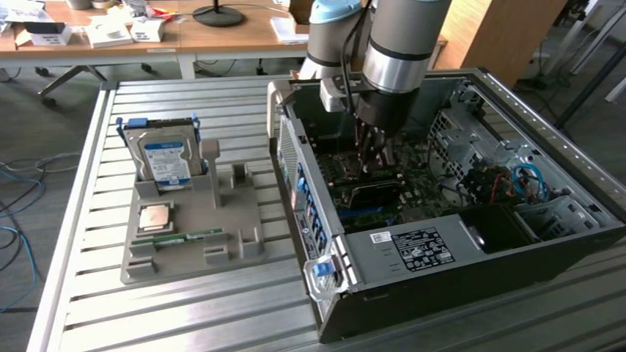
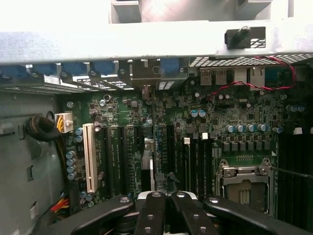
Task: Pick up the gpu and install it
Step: 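Press down on the gpu until it lock into place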
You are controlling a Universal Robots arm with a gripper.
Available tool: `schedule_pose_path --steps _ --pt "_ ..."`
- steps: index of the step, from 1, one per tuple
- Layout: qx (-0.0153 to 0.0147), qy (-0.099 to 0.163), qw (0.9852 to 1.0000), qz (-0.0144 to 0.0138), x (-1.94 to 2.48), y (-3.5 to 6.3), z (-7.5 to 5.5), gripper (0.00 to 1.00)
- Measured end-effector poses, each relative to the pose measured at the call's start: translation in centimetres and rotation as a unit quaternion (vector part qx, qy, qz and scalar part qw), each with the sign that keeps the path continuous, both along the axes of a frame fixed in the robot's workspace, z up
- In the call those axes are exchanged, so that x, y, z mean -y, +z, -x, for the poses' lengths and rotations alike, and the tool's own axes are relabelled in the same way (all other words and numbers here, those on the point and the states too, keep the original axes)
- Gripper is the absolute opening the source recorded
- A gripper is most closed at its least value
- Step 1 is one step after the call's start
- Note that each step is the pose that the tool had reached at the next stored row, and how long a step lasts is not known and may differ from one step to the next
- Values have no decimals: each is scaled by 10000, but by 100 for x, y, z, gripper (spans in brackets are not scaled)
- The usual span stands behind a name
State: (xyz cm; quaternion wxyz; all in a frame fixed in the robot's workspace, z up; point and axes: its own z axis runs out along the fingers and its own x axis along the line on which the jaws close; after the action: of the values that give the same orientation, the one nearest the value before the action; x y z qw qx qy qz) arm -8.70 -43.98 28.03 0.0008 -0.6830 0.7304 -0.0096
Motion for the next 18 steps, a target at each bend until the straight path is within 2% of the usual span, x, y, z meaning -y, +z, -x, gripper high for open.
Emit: schedule_pose_path --steps 3,18 --pt "0 0 10000 1 37 0 12 11" --pt "0 1 10000 1 23 -81 23 11"
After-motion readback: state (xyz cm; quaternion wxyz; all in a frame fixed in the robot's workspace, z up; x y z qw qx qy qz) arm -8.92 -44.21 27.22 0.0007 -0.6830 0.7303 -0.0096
